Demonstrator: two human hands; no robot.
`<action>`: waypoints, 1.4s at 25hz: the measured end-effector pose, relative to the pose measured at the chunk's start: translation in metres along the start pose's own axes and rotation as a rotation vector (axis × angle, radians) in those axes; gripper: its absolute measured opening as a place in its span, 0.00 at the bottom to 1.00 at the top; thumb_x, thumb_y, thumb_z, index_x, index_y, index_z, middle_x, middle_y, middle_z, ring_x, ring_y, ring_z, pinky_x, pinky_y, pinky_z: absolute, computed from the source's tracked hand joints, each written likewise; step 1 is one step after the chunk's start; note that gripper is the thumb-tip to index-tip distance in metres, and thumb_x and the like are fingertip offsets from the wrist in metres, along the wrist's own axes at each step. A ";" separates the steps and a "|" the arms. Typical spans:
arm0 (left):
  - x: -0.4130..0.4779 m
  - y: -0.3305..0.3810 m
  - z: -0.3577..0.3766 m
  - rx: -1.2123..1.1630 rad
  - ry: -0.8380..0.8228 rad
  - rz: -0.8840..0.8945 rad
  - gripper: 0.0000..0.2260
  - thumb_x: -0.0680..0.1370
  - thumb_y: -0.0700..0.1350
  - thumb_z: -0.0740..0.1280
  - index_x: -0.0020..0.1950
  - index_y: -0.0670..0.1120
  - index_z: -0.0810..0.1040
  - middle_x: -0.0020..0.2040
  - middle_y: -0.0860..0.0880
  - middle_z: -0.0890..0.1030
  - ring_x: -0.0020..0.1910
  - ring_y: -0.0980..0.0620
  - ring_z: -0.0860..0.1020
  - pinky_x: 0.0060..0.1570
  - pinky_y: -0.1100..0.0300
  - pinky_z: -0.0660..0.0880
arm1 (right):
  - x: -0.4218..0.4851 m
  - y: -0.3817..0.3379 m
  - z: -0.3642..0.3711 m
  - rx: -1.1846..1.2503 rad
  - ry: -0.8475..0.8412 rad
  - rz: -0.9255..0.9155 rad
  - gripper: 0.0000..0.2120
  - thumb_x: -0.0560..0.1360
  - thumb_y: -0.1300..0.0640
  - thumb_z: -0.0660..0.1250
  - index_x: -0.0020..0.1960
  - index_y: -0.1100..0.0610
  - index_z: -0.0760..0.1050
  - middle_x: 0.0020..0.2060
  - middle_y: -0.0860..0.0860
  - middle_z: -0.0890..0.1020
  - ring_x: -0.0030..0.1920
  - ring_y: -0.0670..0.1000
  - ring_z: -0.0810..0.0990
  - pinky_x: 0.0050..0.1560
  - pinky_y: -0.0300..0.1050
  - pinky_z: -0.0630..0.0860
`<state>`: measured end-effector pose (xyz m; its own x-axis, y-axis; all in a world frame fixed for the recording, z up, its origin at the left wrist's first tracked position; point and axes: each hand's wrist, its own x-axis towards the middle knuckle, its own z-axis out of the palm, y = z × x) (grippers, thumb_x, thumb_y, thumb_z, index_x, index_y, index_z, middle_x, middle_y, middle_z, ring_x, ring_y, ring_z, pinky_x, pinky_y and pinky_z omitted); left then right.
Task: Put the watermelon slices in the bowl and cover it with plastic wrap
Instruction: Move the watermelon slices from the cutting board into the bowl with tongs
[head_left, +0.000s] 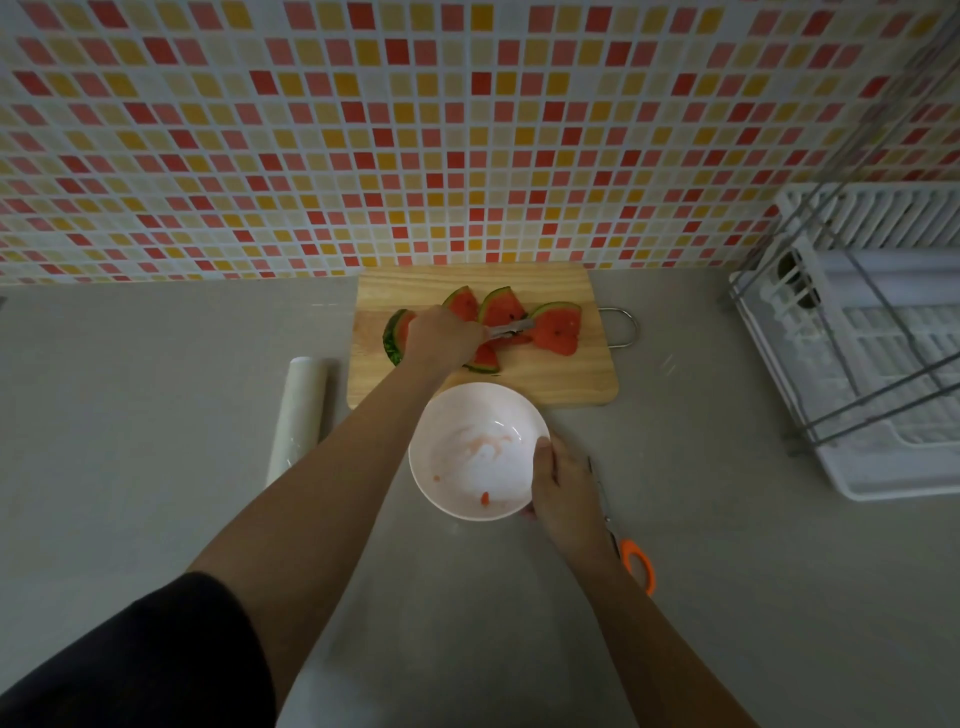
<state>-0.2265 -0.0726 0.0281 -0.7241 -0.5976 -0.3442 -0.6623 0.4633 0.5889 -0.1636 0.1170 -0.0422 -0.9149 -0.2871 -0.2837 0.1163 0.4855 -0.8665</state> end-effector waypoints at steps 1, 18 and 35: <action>0.001 0.000 0.001 -0.028 -0.007 0.002 0.17 0.74 0.51 0.68 0.32 0.42 0.71 0.30 0.49 0.73 0.30 0.50 0.71 0.29 0.60 0.65 | 0.000 0.000 0.000 -0.004 0.002 -0.003 0.15 0.80 0.50 0.52 0.60 0.51 0.74 0.36 0.40 0.77 0.32 0.44 0.79 0.28 0.51 0.82; -0.087 -0.132 -0.079 -0.221 -0.334 0.190 0.12 0.76 0.43 0.69 0.32 0.43 0.82 0.25 0.53 0.70 0.26 0.57 0.66 0.30 0.64 0.63 | 0.007 0.001 0.001 0.029 0.088 0.032 0.24 0.81 0.46 0.49 0.40 0.57 0.77 0.32 0.48 0.80 0.35 0.44 0.80 0.36 0.37 0.76; -0.084 -0.051 -0.088 0.242 0.115 0.263 0.14 0.76 0.51 0.64 0.35 0.46 0.81 0.36 0.41 0.82 0.36 0.45 0.78 0.31 0.63 0.68 | 0.007 0.000 0.001 -0.007 0.041 0.050 0.17 0.80 0.44 0.49 0.45 0.49 0.73 0.36 0.45 0.78 0.37 0.49 0.81 0.30 0.54 0.82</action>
<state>-0.1154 -0.1036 0.0910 -0.8582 -0.5011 -0.1114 -0.4929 0.7435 0.4519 -0.1694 0.1139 -0.0446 -0.9231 -0.2286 -0.3091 0.1593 0.5045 -0.8486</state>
